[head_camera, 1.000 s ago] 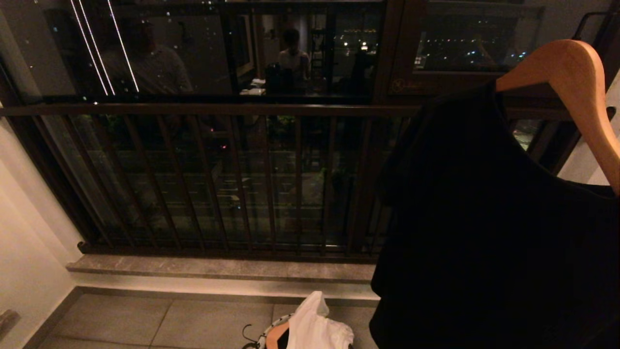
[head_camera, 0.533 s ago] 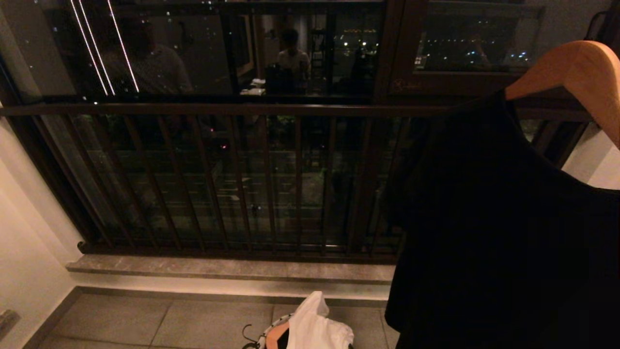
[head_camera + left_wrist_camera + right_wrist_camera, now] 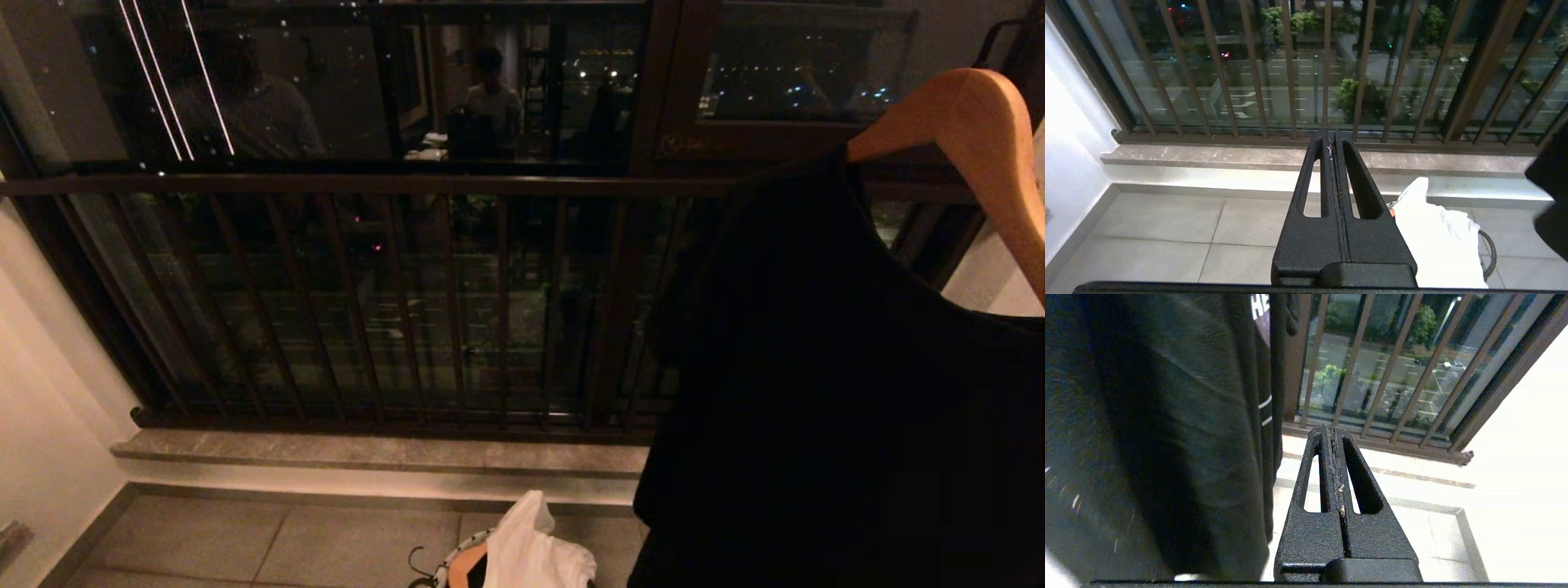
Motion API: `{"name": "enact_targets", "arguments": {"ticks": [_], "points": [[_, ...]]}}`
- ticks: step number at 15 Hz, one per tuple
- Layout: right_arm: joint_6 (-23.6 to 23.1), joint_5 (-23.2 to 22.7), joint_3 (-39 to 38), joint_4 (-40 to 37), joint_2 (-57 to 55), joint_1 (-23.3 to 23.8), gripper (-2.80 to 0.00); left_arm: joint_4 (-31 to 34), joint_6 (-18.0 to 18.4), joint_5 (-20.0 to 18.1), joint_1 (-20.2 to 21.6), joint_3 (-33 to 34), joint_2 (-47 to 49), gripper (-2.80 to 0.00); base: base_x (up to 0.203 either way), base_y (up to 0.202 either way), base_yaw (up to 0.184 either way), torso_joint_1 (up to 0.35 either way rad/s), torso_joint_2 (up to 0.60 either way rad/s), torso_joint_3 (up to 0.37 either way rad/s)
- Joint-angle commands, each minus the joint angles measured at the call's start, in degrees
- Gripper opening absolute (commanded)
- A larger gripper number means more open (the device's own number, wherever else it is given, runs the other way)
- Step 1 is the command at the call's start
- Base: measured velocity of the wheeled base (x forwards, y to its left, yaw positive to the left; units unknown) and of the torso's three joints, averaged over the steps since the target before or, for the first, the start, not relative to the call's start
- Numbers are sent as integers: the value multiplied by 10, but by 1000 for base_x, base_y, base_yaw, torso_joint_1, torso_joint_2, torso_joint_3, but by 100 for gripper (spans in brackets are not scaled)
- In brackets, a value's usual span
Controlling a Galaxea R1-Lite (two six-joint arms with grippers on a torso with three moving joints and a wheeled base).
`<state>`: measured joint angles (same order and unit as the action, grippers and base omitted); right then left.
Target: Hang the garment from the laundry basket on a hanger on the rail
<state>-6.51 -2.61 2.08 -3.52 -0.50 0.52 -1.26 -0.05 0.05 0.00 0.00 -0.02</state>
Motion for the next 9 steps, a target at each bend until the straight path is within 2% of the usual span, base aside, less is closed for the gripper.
{"name": "enact_targets", "arguments": {"ticks": [1, 9], "points": [[1, 0, -7, 2, 5, 0, -280, -1, 0, 0, 0, 4, 0, -280, 0, 0, 0, 0, 0, 0], [-3, 0, -7, 2, 4, 0, -280, 0, -1, 0, 0, 4, 0, -280, 0, 0, 0, 0, 0, 0]]}}
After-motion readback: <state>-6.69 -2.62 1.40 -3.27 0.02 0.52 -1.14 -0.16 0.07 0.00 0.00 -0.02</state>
